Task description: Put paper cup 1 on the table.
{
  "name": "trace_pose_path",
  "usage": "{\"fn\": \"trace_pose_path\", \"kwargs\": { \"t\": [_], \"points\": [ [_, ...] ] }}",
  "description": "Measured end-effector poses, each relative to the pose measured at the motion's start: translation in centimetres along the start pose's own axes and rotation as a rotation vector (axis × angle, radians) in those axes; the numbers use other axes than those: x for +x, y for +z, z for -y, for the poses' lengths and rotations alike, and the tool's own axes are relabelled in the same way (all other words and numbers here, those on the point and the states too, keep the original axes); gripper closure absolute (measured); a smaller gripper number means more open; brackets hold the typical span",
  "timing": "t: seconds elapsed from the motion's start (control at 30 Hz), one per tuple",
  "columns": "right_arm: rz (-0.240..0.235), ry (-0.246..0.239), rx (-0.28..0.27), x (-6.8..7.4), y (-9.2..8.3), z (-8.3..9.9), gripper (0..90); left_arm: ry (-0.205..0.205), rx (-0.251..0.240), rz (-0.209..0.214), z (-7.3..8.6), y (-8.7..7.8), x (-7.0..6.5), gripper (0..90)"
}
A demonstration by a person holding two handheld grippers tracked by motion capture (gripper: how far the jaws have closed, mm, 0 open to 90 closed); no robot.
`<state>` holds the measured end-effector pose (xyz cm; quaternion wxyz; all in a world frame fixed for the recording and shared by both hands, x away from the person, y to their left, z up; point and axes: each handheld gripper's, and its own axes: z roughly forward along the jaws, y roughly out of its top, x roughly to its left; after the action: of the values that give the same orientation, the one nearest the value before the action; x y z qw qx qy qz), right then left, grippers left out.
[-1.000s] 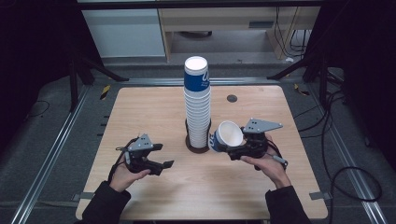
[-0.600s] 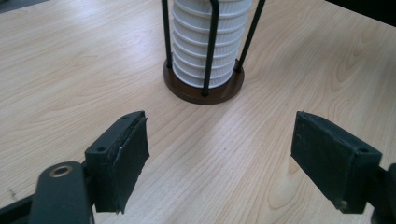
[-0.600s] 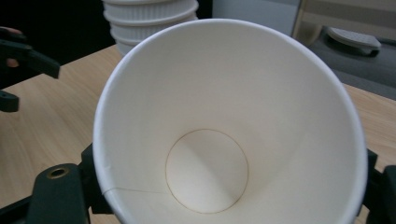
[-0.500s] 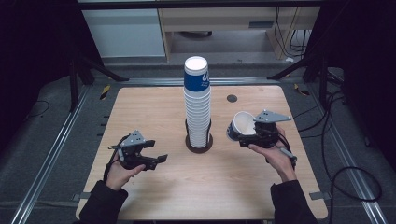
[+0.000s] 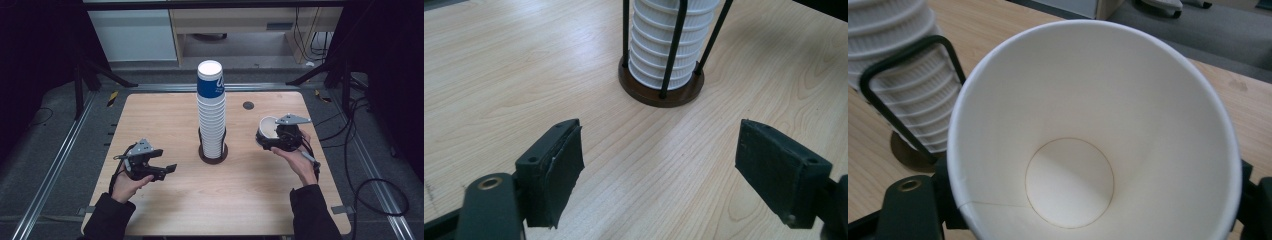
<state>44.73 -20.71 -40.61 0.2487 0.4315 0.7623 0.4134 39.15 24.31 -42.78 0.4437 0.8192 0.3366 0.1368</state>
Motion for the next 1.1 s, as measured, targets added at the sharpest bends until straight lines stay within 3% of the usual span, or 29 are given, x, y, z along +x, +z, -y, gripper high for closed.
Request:
{"fn": "trace_pose_path", "kwargs": {
  "t": [0.3,0.6,1.1],
  "points": [
    [0.059,0.046,0.064,-2.4,1.3,1.0,19.1,-0.008,0.007,-0.012,0.2,0.1,0.4,18.2],
    [0.104,0.037,0.136,-3.2,2.7,1.8,19.0,-0.015,0.016,-0.031,0.3,0.1,0.8,18.1],
    [0.092,0.056,0.205,-3.5,4.6,2.7,18.5,-0.012,0.027,-0.033,0.4,0.3,0.9,17.7]
  ]
}}
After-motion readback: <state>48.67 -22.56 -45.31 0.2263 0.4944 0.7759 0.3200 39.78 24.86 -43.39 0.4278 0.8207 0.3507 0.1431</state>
